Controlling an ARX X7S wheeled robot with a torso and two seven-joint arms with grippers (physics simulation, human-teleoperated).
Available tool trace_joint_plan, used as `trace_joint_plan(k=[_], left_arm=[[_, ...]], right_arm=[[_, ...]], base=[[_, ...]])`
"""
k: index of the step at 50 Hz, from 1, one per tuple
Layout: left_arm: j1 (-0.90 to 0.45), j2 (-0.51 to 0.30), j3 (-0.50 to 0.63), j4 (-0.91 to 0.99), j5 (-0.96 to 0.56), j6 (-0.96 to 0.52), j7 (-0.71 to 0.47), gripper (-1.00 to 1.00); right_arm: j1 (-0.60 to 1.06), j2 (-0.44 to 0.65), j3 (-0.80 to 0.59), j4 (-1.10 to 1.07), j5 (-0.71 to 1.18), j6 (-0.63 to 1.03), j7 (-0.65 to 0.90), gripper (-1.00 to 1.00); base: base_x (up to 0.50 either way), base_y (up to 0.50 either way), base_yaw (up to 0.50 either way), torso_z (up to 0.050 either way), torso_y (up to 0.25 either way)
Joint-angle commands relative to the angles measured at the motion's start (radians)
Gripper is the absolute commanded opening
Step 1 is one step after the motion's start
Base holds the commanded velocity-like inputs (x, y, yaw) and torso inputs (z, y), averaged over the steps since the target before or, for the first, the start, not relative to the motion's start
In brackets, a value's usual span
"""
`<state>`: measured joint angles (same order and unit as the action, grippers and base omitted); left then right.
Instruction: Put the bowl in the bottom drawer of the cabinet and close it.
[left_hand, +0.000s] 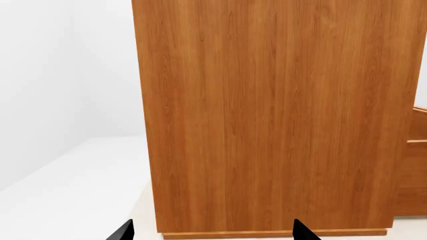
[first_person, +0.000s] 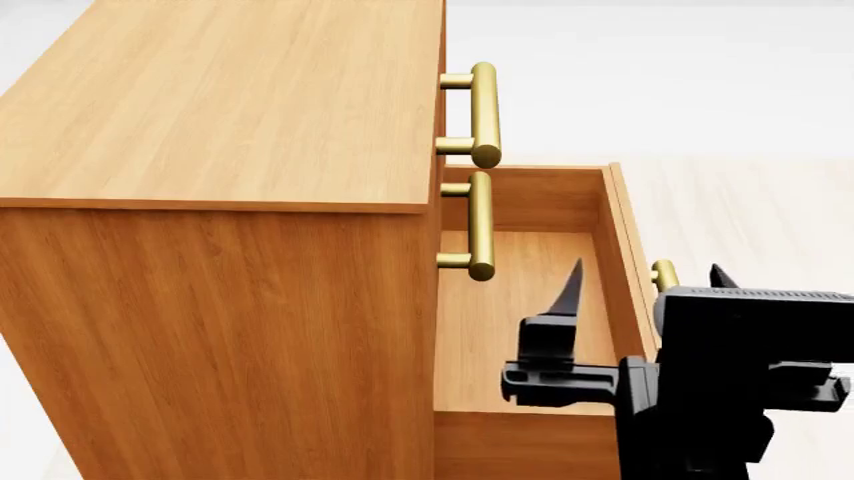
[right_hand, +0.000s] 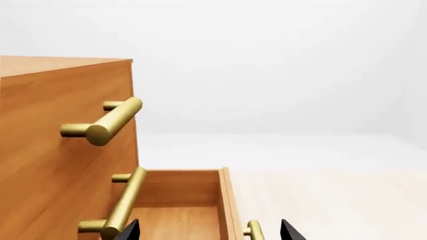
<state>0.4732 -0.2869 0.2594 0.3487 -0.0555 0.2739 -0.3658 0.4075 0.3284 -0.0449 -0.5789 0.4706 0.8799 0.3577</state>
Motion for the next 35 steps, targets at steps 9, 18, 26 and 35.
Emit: trace_joint_plan(k=[9, 18, 26, 35], left_arm=[[-0.003, -0.011, 0.01, 0.0, -0.004, 0.001, -0.013, 1.0], [-0.01, -0.011, 0.017, -0.028, -0.006, 0.022, -0.017, 1.0], [-0.014, -0.016, 0.021, -0.03, -0.009, 0.023, -0.022, 1.0], [-0.013, -0.022, 0.024, -0.024, -0.012, 0.02, -0.028, 1.0]], right_arm=[[0.156, 0.016, -0.11, 0.309, -0.095, -0.016, -0.016, 1.0], [0.2, 0.013, -0.123, 0.413, -0.11, -0.023, -0.024, 1.0], [0.215, 0.013, -0.136, 0.478, -0.115, -0.028, -0.036, 1.0], [0.237, 0.017, -0.127, 0.484, -0.079, 0.04, -0.052, 1.0]], base=[[0.0, 0.0, 0.0, 0.0, 0.0], [0.0, 0.0, 0.0, 0.0, 0.0], [0.0, 0.0, 0.0, 0.0, 0.0], [0.0, 0.0, 0.0, 0.0, 0.0]])
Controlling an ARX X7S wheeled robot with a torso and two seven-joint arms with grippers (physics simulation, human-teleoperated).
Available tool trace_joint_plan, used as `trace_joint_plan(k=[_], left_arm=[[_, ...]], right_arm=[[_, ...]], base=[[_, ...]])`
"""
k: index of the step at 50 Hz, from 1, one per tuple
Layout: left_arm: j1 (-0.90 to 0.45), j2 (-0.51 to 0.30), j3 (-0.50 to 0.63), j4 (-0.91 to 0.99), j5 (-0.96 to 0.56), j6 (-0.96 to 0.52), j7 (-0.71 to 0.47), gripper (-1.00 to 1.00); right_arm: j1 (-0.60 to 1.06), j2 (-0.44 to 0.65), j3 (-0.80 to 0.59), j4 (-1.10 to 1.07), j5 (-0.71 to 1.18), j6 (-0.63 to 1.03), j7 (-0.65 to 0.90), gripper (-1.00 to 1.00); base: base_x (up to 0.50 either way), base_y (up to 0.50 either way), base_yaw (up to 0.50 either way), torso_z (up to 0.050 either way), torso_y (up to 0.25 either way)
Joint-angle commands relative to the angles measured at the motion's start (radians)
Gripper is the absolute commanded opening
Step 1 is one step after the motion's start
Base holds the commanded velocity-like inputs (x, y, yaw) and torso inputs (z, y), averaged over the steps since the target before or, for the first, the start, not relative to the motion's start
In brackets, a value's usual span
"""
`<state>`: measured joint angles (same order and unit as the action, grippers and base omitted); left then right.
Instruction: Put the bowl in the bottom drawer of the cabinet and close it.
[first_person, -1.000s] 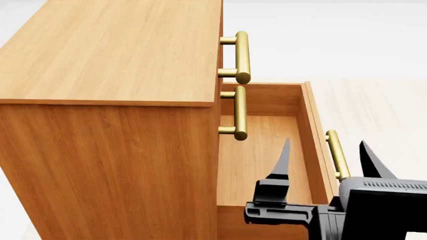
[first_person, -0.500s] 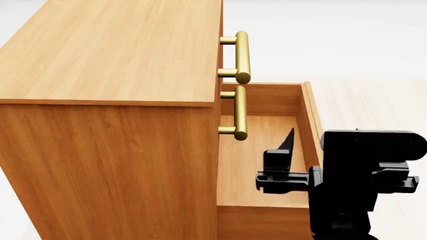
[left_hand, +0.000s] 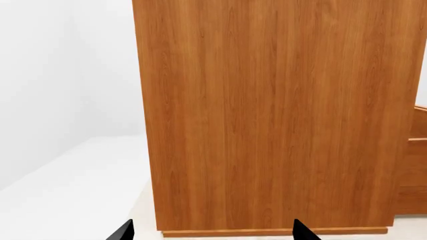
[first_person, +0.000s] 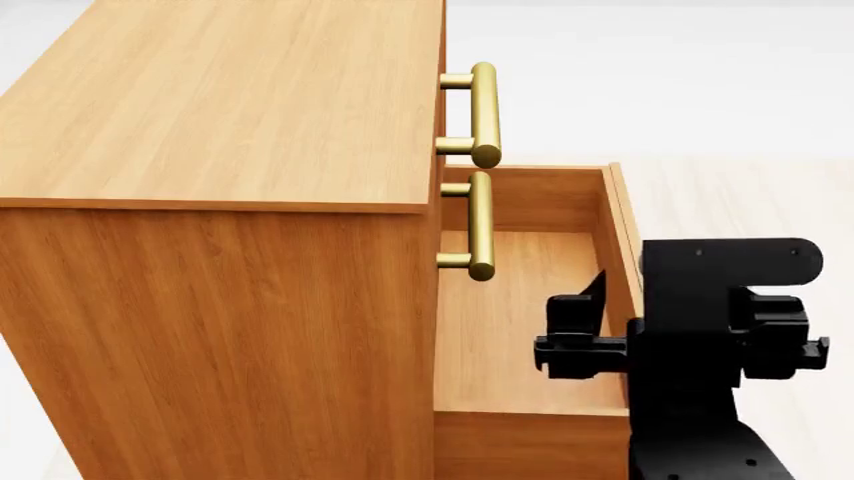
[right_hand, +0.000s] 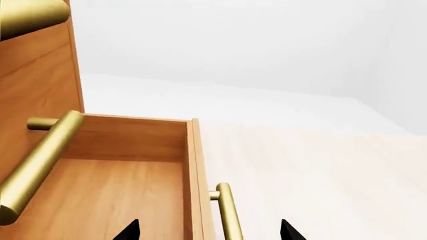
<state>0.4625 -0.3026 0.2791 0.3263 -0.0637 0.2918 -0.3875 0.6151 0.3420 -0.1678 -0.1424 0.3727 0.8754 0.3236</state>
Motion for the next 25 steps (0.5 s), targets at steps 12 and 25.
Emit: trace_joint_plan(k=[12, 25], left_arm=[[-0.005, -0.011, 0.01, -0.005, -0.005, 0.003, -0.014, 1.0], [-0.008, -0.019, 0.015, 0.01, -0.009, -0.012, -0.022, 1.0]], right_arm=[[0.04, 0.003, 0.002, 0.071, 0.05, 0.089, -0.034, 1.0], [0.056, -0.005, 0.022, 0.104, 0.083, 0.146, -0.035, 1.0]], base=[[0.0, 0.0, 0.0, 0.0, 0.0], [0.0, 0.0, 0.0, 0.0, 0.0]])
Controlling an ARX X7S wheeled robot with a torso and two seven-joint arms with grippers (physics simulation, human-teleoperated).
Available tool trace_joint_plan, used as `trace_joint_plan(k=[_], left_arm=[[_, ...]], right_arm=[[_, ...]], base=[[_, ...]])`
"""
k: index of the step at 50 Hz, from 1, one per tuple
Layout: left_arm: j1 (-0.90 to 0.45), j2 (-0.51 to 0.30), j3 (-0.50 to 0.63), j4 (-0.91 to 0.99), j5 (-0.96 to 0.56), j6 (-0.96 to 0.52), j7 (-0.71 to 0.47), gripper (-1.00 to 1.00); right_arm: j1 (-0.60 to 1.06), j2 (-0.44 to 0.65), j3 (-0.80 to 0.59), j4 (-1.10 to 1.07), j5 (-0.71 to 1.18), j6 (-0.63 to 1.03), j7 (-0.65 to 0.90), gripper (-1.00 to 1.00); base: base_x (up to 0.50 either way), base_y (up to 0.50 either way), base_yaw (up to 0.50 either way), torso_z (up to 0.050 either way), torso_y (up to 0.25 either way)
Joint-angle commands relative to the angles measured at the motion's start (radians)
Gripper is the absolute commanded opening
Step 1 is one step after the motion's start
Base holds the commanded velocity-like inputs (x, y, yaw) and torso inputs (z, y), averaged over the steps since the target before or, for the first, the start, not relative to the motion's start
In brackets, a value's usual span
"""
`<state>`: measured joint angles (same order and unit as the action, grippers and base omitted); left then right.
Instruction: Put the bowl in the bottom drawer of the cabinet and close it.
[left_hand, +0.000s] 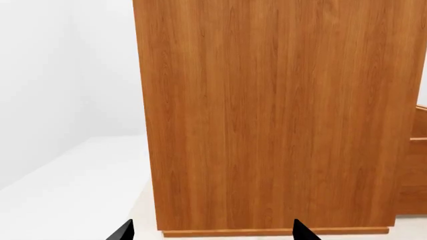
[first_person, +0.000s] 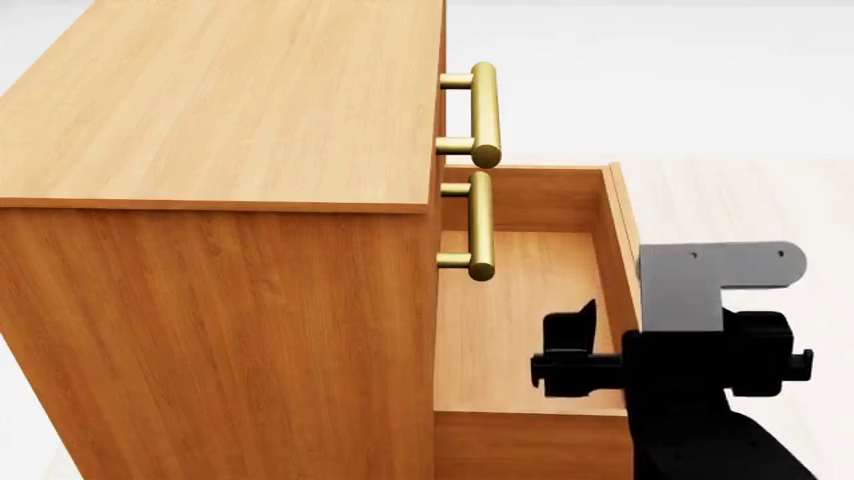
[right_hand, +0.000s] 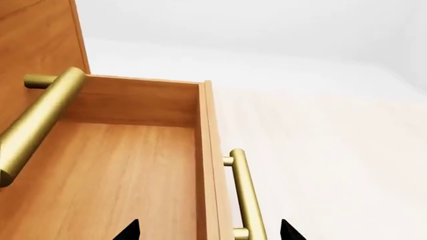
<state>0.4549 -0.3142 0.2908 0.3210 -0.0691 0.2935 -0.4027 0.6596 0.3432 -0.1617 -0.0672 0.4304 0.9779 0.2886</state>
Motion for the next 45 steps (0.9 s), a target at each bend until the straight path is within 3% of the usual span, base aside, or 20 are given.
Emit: trace_joint_plan(k=[1, 21, 45], left_arm=[[0.0, -0.007, 0.004, 0.016, -0.004, -0.013, -0.008, 1.0], [-0.003, -0.016, 0.013, 0.015, -0.006, -0.012, -0.018, 1.0], [-0.01, -0.021, 0.025, -0.008, -0.004, 0.005, -0.03, 1.0]], right_arm=[[0.012, -0.007, 0.017, 0.029, 0.026, 0.046, 0.001, 1.0], [0.032, -0.027, 0.078, 0.057, 0.089, 0.162, 0.026, 1.0], [0.061, -0.043, 0.122, 0.137, 0.086, 0.187, 0.08, 1.0]], base=[[0.0, 0.0, 0.0, 0.0, 0.0], [0.0, 0.0, 0.0, 0.0, 0.0], [0.0, 0.0, 0.0, 0.0, 0.0]])
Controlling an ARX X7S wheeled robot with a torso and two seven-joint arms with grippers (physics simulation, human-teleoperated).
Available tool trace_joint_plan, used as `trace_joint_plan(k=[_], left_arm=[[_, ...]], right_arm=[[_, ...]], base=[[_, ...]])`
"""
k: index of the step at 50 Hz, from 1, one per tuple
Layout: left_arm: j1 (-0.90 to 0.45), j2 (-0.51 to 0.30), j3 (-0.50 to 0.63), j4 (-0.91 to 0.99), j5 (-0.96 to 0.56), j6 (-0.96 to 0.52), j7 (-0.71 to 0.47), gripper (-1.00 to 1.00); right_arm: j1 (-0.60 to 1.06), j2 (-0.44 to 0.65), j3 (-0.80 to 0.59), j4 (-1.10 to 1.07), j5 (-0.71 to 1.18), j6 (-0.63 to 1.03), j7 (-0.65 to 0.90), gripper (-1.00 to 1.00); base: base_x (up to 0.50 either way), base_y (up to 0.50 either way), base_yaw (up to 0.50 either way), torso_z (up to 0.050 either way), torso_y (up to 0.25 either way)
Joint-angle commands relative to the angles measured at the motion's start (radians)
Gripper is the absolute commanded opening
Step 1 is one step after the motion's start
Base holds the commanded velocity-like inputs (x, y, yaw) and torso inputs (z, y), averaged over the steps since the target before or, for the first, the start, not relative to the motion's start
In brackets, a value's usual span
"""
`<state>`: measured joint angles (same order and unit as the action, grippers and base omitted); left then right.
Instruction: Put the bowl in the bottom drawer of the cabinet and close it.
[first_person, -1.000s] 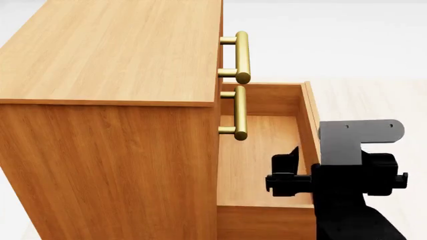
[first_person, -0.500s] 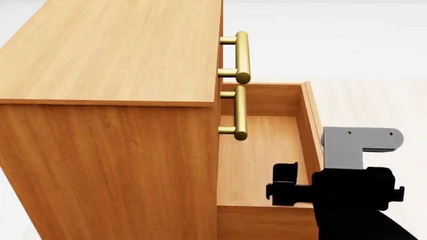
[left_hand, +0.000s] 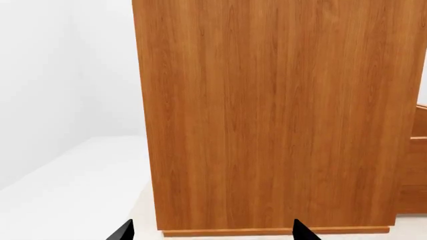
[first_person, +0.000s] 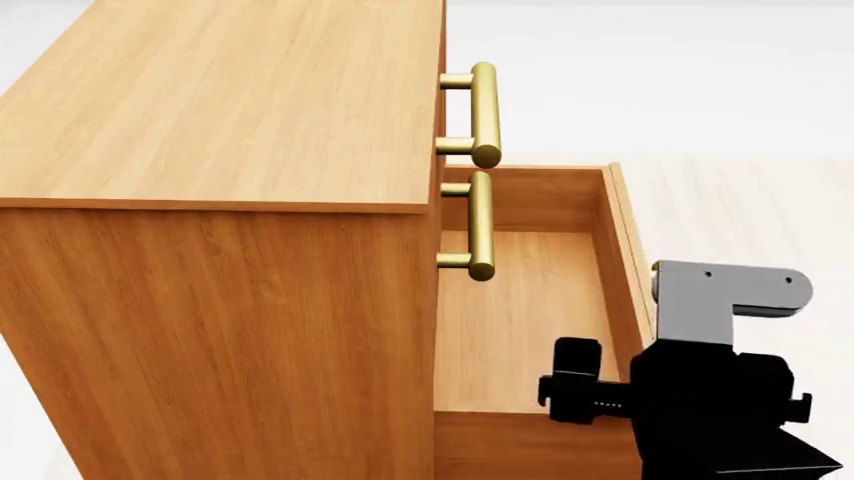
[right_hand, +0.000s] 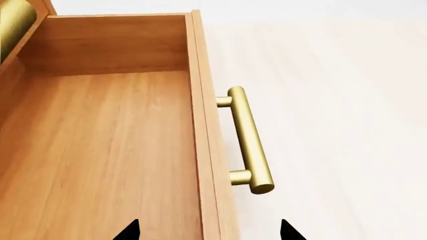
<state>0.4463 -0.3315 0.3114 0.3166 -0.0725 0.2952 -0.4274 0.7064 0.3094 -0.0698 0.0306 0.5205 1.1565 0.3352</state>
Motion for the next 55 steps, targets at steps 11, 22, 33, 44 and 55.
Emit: trace_joint_plan(k=[11, 22, 33, 44, 55], left_arm=[[-0.002, -0.008, 0.008, -0.004, -0.004, 0.006, -0.01, 1.0], [0.0, -0.012, 0.012, 0.002, -0.005, 0.004, -0.017, 1.0], [0.004, -0.022, 0.013, 0.031, -0.01, -0.017, -0.024, 1.0], [0.003, -0.025, 0.016, 0.031, -0.012, -0.017, -0.028, 1.0], [0.001, -0.029, 0.02, 0.031, -0.013, -0.016, -0.033, 1.0]], right_arm=[[0.013, -0.004, 0.037, 0.065, -0.037, -0.057, 0.058, 1.0], [0.014, 0.012, 0.047, 0.082, -0.041, -0.076, 0.057, 1.0], [0.013, 0.024, 0.047, 0.104, -0.052, -0.108, 0.055, 1.0], [0.008, 0.039, 0.045, 0.108, -0.059, -0.122, 0.055, 1.0], [0.007, 0.05, 0.043, 0.125, -0.066, -0.14, 0.053, 1.0]], base=[[0.0, 0.0, 0.0, 0.0, 0.0], [0.0, 0.0, 0.0, 0.0, 0.0], [0.0, 0.0, 0.0, 0.0, 0.0], [0.0, 0.0, 0.0, 0.0, 0.0], [0.0, 0.0, 0.0, 0.0, 0.0]])
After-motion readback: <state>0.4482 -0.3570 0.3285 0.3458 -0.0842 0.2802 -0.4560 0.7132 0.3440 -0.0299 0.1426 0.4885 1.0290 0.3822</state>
